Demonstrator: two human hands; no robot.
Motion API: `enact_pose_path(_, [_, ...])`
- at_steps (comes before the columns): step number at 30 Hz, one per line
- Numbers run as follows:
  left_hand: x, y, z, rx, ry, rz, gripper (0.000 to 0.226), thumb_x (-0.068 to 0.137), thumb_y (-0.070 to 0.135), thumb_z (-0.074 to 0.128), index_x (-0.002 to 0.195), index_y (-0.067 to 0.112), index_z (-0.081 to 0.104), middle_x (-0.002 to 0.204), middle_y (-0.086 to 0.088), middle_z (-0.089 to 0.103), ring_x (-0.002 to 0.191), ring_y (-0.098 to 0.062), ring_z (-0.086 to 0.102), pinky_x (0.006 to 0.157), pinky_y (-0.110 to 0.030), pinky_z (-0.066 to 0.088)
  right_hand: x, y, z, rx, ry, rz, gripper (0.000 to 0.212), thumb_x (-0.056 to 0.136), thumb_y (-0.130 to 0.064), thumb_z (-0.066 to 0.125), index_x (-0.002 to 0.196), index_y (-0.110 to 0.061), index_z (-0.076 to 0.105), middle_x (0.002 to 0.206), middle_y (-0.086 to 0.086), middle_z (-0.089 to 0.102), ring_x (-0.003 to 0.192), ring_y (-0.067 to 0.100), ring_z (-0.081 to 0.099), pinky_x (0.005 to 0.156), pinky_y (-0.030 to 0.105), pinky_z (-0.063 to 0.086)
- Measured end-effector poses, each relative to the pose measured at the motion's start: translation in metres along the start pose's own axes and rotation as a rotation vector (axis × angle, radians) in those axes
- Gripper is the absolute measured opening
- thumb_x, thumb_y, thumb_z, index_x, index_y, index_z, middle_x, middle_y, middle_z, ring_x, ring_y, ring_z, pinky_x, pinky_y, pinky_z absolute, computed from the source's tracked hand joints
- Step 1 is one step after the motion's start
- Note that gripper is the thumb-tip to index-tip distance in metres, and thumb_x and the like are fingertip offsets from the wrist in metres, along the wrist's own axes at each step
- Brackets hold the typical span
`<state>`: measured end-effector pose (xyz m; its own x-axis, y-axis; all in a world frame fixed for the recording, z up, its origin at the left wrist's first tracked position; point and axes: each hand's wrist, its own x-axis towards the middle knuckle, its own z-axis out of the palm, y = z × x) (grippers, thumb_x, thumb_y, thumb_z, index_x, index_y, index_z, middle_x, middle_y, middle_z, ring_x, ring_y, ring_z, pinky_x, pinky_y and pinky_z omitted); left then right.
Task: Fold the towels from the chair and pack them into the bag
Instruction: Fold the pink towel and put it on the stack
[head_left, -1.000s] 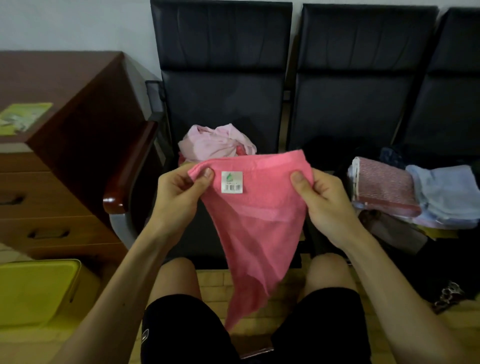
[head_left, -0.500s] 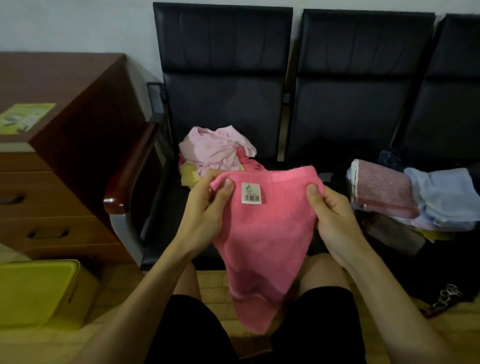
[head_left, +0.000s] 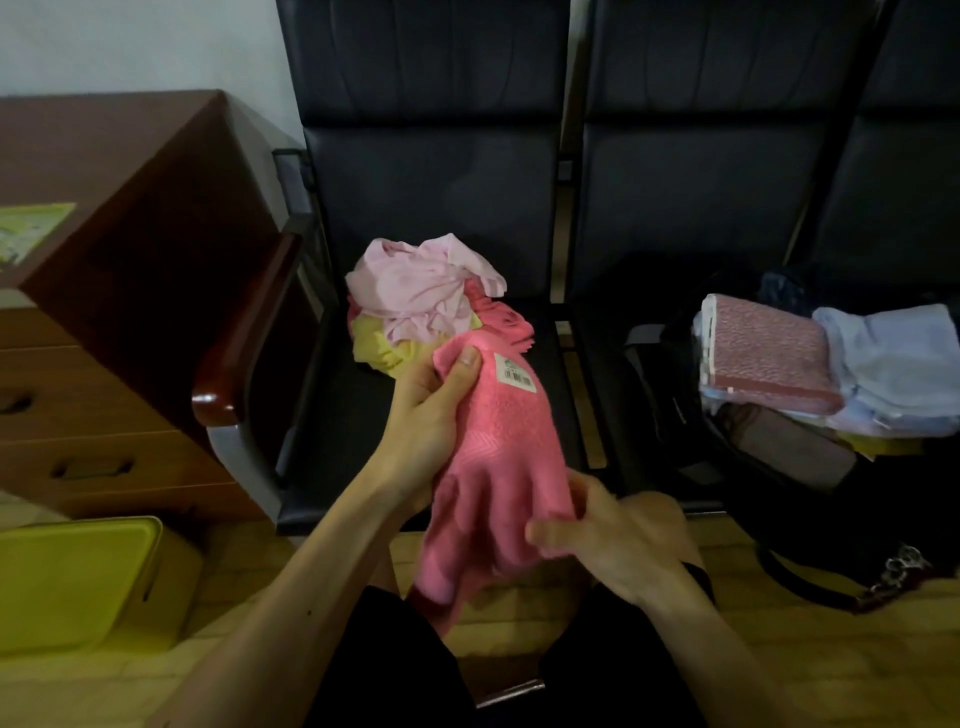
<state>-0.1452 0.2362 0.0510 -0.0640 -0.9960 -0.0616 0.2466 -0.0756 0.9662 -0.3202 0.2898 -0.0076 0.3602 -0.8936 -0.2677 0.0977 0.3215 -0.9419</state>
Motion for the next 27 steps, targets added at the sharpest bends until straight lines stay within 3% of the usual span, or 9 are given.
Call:
enact_pose_path(4, [0.002, -0.002, -0.006, -0.084, 0.039, -0.036, 0.024, 0.103, 0.022, 0.048, 0.108, 0.006, 0.065, 0.09, -0.007, 0.076, 0.082, -0.021, 0.074, 0.067, -0.029, 0.059, 0.005, 0.021, 0.004, -0.171, 0.047, 0.094, 0.025, 0.076, -0.005, 0.079, 0.099, -0.014, 0.073, 0.093, -0.002, 0.077, 0.089, 0.011, 0.073, 0.07, 0.016, 0.053])
enact_pose_path(8, [0.006, -0.005, -0.022, -0.075, 0.155, -0.042, 0.022, 0.102, 0.024, 0.051, 0.103, 0.01, 0.068, 0.09, -0.006, 0.077, 0.084, -0.019, 0.074, 0.068, -0.029, 0.059, 0.006, 0.028, 0.001, -0.133, 0.139, 0.145, 0.019, 0.086, -0.014, 0.071, 0.104, -0.008, 0.072, 0.097, 0.0, 0.077, 0.094, 0.012, 0.072, 0.075, 0.018, 0.054])
enact_pose_path(11, [0.013, -0.013, -0.038, -0.076, 0.298, -0.082, 0.018, 0.102, 0.022, 0.053, 0.101, 0.013, 0.068, 0.093, -0.008, 0.076, 0.09, -0.021, 0.073, 0.074, -0.032, 0.061, 0.006, 0.026, -0.004, -0.017, 0.205, 0.166, 0.005, 0.088, -0.016, 0.068, 0.092, -0.015, 0.069, 0.085, -0.012, 0.076, 0.083, 0.001, 0.071, 0.07, 0.016, 0.054])
enact_pose_path(12, [0.017, -0.017, -0.045, -0.076, 0.348, -0.109, 0.017, 0.102, 0.022, 0.053, 0.1, 0.014, 0.068, 0.096, -0.009, 0.075, 0.092, -0.022, 0.072, 0.074, -0.033, 0.06, 0.007, 0.021, -0.002, 0.022, 0.223, 0.17, 0.01, 0.084, -0.02, 0.072, 0.092, -0.014, 0.068, 0.086, -0.011, 0.077, 0.083, 0.001, 0.071, 0.071, 0.017, 0.054])
enact_pose_path(14, [0.022, -0.026, -0.058, -0.058, 0.418, -0.183, 0.016, 0.102, 0.023, 0.054, 0.1, 0.014, 0.067, 0.1, -0.011, 0.073, 0.095, -0.024, 0.071, 0.072, -0.033, 0.057, 0.01, 0.015, -0.002, 0.053, 0.235, 0.171, 0.046, 0.067, -0.037, 0.086, 0.099, -0.008, 0.069, 0.097, 0.0, 0.076, 0.091, 0.008, 0.072, 0.079, 0.025, 0.056])
enact_pose_path(15, [0.024, -0.031, -0.065, -0.052, 0.434, -0.224, 0.017, 0.102, 0.024, 0.054, 0.1, 0.014, 0.067, 0.102, -0.012, 0.072, 0.096, -0.025, 0.07, 0.072, -0.033, 0.056, 0.011, 0.012, -0.001, 0.081, 0.228, 0.149, 0.053, 0.06, -0.038, 0.088, 0.099, -0.007, 0.068, 0.095, 0.001, 0.077, 0.089, 0.01, 0.072, 0.076, 0.025, 0.056])
enact_pose_path(20, [0.028, -0.054, -0.086, -0.087, 0.362, -0.5, 0.03, 0.1, 0.033, 0.056, 0.122, 0.014, 0.063, 0.113, -0.016, 0.07, 0.099, -0.029, 0.069, 0.066, -0.037, 0.055, 0.011, -0.022, 0.011, 0.174, 0.258, 0.1, 0.038, 0.058, -0.029, 0.074, 0.091, -0.013, 0.063, 0.076, -0.002, 0.074, 0.071, 0.009, 0.071, 0.062, 0.025, 0.054])
enact_pose_path(23, [0.025, -0.062, -0.088, -0.215, 0.248, -0.614, 0.04, 0.098, 0.035, 0.057, 0.131, 0.012, 0.06, 0.111, -0.016, 0.071, 0.092, -0.026, 0.07, 0.061, -0.035, 0.056, 0.014, -0.035, 0.013, 0.221, 0.225, 0.089, 0.042, 0.059, -0.03, 0.076, 0.094, -0.01, 0.063, 0.073, 0.001, 0.073, 0.066, 0.012, 0.071, 0.059, 0.03, 0.056])
enact_pose_path(27, [0.017, -0.072, -0.079, -0.371, 0.092, -0.6, 0.043, 0.1, 0.035, 0.05, 0.134, 0.011, 0.059, 0.088, -0.007, 0.072, 0.07, -0.014, 0.067, 0.058, -0.028, 0.058, 0.018, -0.046, 0.013, 0.29, 0.2, 0.086, 0.085, 0.029, -0.044, 0.099, 0.1, -0.01, 0.067, 0.082, 0.005, 0.074, 0.075, 0.02, 0.072, 0.065, 0.037, 0.058])
